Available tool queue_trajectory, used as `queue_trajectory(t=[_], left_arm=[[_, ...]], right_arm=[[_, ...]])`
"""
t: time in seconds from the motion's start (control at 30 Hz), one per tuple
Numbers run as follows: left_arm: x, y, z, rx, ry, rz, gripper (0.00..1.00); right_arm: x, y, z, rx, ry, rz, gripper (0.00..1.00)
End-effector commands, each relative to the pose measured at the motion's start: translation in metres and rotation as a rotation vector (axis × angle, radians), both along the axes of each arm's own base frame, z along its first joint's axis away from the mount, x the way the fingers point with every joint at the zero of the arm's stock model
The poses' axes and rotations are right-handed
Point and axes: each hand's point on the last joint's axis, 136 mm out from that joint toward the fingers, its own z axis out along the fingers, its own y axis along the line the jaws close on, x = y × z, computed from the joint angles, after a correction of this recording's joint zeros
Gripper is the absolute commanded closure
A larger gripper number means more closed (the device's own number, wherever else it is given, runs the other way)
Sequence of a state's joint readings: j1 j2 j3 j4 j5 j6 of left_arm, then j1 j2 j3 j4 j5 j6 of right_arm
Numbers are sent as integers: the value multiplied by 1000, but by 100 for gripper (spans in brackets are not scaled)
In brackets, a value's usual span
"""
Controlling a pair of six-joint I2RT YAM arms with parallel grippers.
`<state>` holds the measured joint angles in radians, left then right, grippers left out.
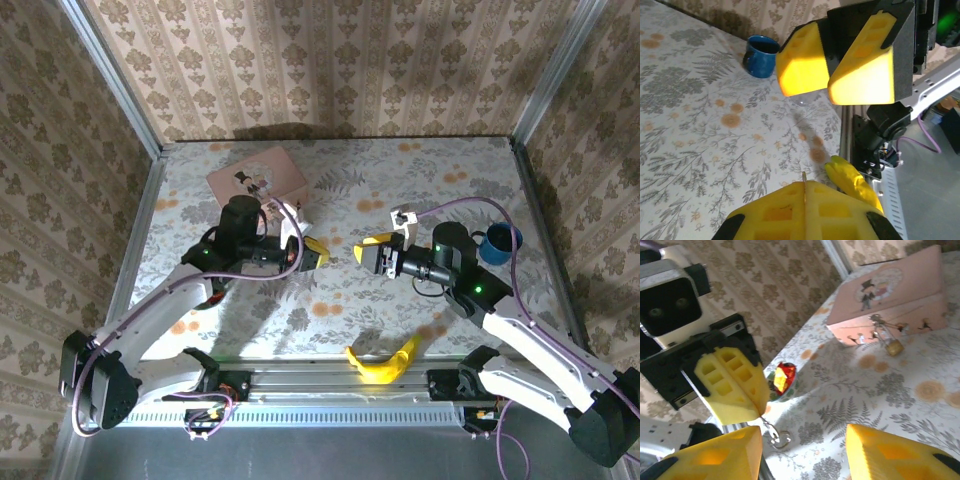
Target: Unlock a padlock with a key
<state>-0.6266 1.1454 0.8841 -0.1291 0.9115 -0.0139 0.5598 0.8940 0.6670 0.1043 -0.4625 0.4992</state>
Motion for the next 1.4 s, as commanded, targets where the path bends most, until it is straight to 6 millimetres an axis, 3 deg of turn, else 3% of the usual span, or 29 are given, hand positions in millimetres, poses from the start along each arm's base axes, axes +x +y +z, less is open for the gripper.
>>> queue_trajectory(t=[0.0, 0.2, 0.4, 0.67, 1.0, 1.2, 1.37], left_arm=[[-11, -2, 15, -43, -36, -94, 100], [-14, -4, 19, -72, -39, -120, 100], [-13, -2, 26, -95, -50, -120, 100], [-3, 4, 31, -137, -16, -88, 100], [-6, 3, 31, -143, 8, -116, 100], [-9, 4, 30, -136, 17, -122, 100], [-10, 4, 30, -133, 22, -128, 100]], right_arm=[[-13, 13, 17, 53, -66, 122, 49], [-22, 31, 20, 65, -63, 242, 53], [-26, 48, 15, 50, -35, 345, 64], [-26, 53, 14, 45, -46, 382, 70], [-19, 56, 13, 34, -51, 367, 72], [-17, 53, 13, 20, -69, 339, 64], [-20, 52, 18, 24, -87, 354, 67]])
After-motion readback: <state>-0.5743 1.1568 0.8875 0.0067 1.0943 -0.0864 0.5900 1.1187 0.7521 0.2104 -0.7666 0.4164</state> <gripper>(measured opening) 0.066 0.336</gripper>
